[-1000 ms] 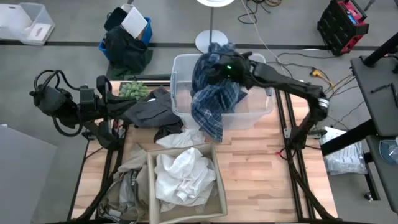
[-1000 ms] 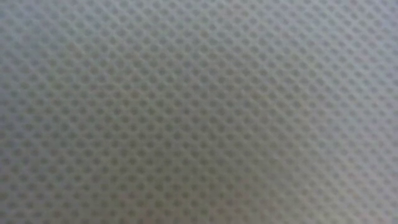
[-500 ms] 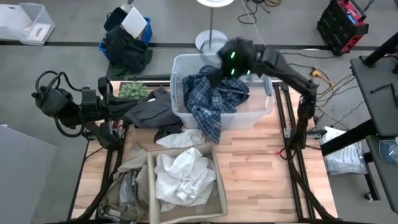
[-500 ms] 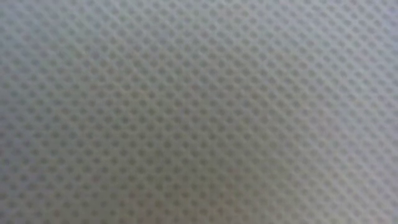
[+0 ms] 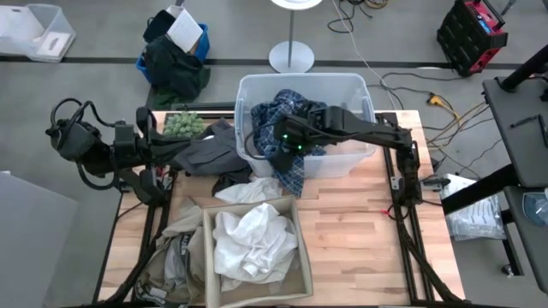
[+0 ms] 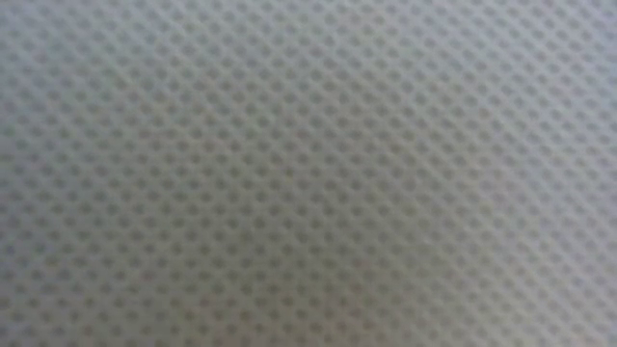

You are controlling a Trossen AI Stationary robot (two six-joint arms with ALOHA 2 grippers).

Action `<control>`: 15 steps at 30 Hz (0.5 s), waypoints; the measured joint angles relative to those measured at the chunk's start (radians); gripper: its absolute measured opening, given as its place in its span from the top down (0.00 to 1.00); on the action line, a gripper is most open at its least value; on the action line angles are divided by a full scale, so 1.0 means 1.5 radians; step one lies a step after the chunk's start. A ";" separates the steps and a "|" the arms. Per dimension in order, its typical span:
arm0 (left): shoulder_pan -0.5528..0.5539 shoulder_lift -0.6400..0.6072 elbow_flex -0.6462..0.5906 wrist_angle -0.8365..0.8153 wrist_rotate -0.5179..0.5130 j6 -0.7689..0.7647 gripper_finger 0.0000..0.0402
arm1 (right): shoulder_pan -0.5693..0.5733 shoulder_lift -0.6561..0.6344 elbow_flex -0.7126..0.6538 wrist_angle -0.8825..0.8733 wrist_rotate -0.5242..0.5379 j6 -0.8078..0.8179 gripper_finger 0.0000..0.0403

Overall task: Sort clothes
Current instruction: Put the blue checkered shirt into the transparent bin

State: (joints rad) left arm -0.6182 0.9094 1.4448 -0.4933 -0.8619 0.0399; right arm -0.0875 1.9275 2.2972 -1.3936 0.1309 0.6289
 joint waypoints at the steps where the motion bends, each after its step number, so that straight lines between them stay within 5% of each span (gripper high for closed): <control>1: 0.000 0.002 0.000 -0.002 0.000 0.000 1.00 | 0.000 0.001 0.000 0.000 0.000 0.000 0.34; 15: 0.000 0.021 0.000 -0.003 0.001 0.000 1.00 | 0.000 0.004 0.000 0.031 -0.002 -0.017 0.75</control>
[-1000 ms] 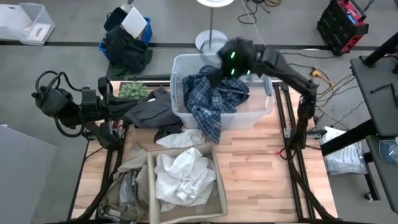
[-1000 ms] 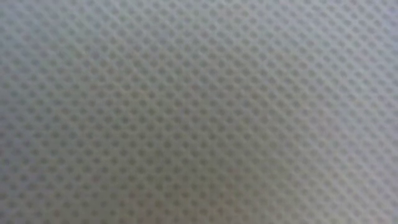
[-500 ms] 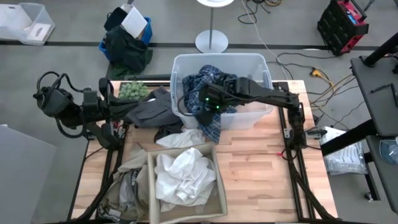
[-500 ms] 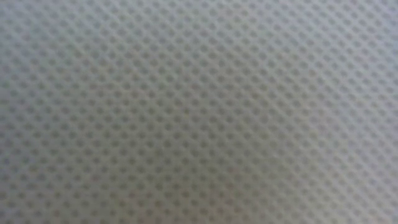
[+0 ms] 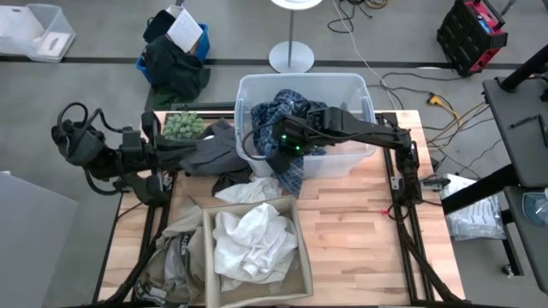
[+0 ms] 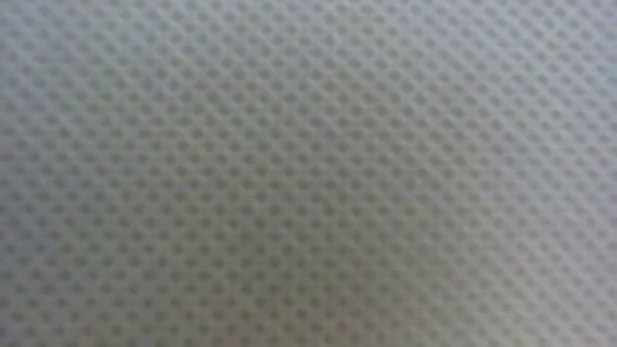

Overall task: Sort clothes
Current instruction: Put the blue checkered shirt into the transparent bin

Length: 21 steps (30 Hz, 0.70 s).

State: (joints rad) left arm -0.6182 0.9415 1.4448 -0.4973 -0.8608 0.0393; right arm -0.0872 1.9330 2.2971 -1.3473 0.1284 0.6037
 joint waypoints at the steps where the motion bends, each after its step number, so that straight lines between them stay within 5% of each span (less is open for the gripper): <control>1: 0.000 0.001 0.000 0.000 0.000 0.000 1.00 | 0.000 0.000 0.000 0.002 0.000 -0.002 0.78; 7: 0.000 0.003 0.000 0.000 0.005 0.000 1.00 | 0.000 0.001 0.002 0.004 0.002 -0.022 0.96; 15: 0.000 0.001 0.000 0.000 0.006 -0.004 1.00 | -0.020 -0.038 0.037 0.089 0.013 -0.056 0.98; 21: 0.000 -0.004 0.000 0.001 0.005 -0.023 1.00 | -0.095 -0.098 0.039 0.161 0.101 -0.118 0.98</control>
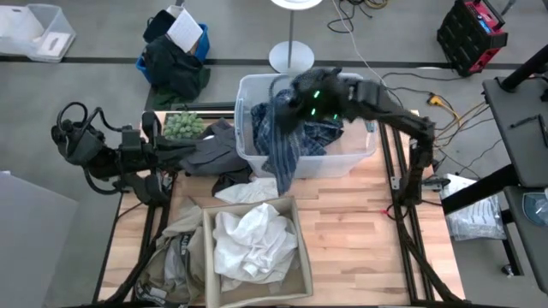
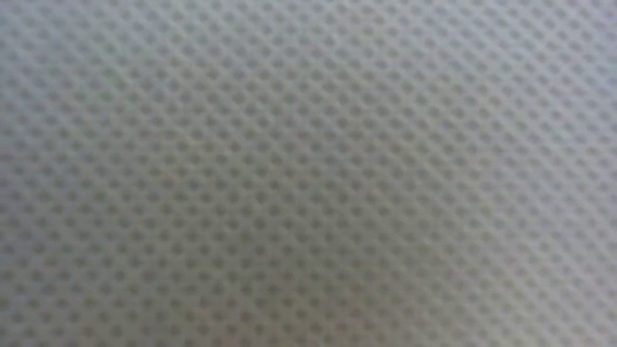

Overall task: Sort clothes
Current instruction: Put the blue checkered shirt into the transparent bin

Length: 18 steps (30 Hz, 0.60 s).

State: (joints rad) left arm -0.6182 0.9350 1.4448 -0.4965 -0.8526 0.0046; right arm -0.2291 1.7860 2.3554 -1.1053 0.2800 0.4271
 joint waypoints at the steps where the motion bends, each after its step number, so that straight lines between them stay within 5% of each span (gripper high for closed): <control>1: 0.000 -0.001 0.000 0.000 0.000 -0.005 1.00 | -0.015 -0.009 0.000 0.011 0.017 -0.014 0.98; 9: 0.000 -0.007 0.000 0.000 0.000 -0.029 1.00 | -0.126 -0.069 0.002 0.063 0.233 -0.105 0.98; 13: 0.000 -0.008 0.000 -0.003 0.000 -0.029 1.00 | -0.171 -0.054 -0.003 -0.001 0.128 -0.065 0.98; 18: 0.000 -0.016 0.000 -0.046 0.003 -0.086 1.00 | -0.182 0.007 -0.007 -0.265 -0.012 -0.029 0.89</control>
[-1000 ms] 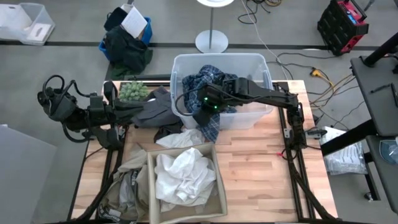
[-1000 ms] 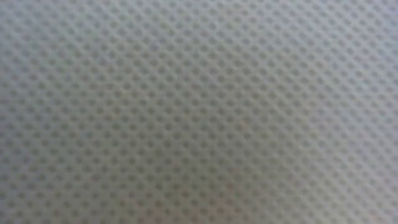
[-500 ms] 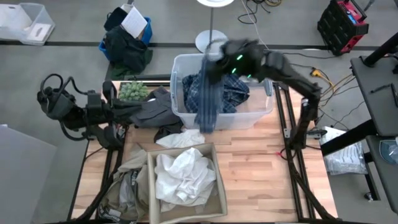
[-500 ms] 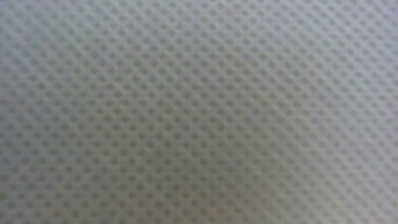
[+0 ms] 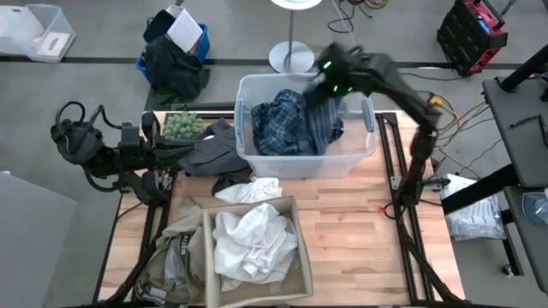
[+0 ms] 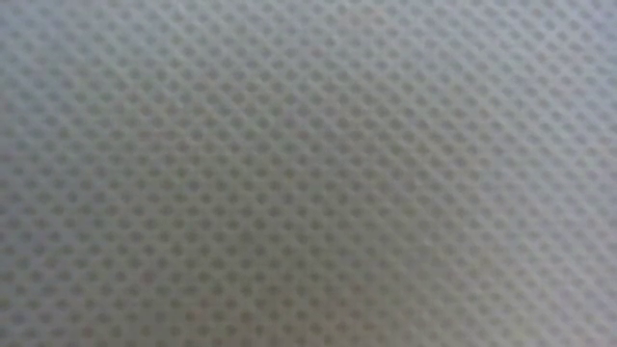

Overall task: Sort clothes
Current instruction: Put the blue checkered shirt into the transparent bin, then put the brown shorts into the transparent bin

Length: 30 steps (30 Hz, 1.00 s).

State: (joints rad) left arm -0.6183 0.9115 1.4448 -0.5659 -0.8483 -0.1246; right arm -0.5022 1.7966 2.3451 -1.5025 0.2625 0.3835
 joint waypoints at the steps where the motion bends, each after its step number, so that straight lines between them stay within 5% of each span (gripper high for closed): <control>1: 0.000 -0.004 0.000 -0.014 0.002 -0.022 1.00 | 0.000 0.010 -0.001 -0.041 -0.002 0.014 0.85; 8: 0.000 -0.020 0.000 -0.174 0.028 -0.223 1.00 | 0.015 -0.003 0.008 -0.013 -0.044 0.061 0.52; 15: 0.000 -0.018 0.000 -0.389 0.225 -0.533 1.00 | 0.090 -0.055 0.007 0.000 -0.047 0.071 0.30; 21: -0.016 0.049 -0.013 -0.520 0.416 -0.565 1.00 | 0.210 -0.075 0.006 0.042 -0.028 0.047 0.22; 30: -0.101 0.102 -0.133 -0.506 0.530 -0.600 0.93 | 0.329 -0.075 0.006 0.048 0.022 0.091 0.24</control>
State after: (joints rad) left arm -0.7699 1.0652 1.2448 -1.3242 -0.0528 -1.0243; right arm -0.0088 1.6837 2.3539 -1.4300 0.2958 0.5196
